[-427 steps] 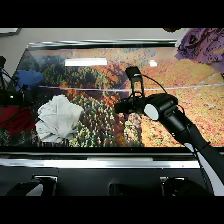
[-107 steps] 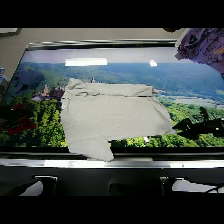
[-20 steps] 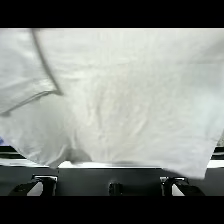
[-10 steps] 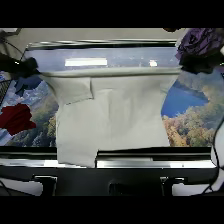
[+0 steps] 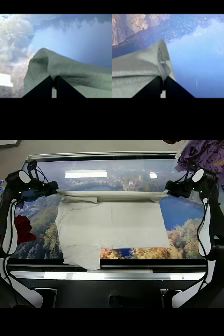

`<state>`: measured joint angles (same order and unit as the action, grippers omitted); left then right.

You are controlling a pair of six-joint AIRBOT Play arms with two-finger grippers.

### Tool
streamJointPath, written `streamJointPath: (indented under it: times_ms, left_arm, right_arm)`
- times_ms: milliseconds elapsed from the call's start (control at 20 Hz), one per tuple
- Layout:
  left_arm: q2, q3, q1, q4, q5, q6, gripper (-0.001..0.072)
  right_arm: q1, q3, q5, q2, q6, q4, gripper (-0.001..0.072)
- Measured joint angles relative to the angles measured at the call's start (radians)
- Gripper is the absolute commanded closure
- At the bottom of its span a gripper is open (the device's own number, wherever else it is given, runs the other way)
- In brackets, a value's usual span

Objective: Fold the clothes and pants, and hang the long-sleeved shirts on hangers.

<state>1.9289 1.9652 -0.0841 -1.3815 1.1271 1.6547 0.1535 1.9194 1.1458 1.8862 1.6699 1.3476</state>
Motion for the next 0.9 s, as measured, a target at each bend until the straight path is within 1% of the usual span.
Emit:
streamJointPath:
  times_ms: [250,350,650,900]
  left_arm:
    - [0.01,0.011,0.002,-0.018,0.253,0.002,0.0693]
    - [0.012,0.006,0.004,-0.026,0.32,0.014,0.0693]
    - [0.039,-0.016,0.014,-0.036,0.4,0.067,0.0693]
    - [0.072,-0.024,0.027,-0.037,0.455,0.077,0.0693]
  right_arm:
    - [0.0,0.0,0.161,0.016,0.003,0.024,0.0681]
    - [0.0,0.0,0.219,0.031,0.003,0.035,0.0681]
    - [0.0,0.0,0.329,0.083,0.015,0.05,0.0681]
    - [0.0,0.0,0.37,0.113,0.026,0.051,0.068]
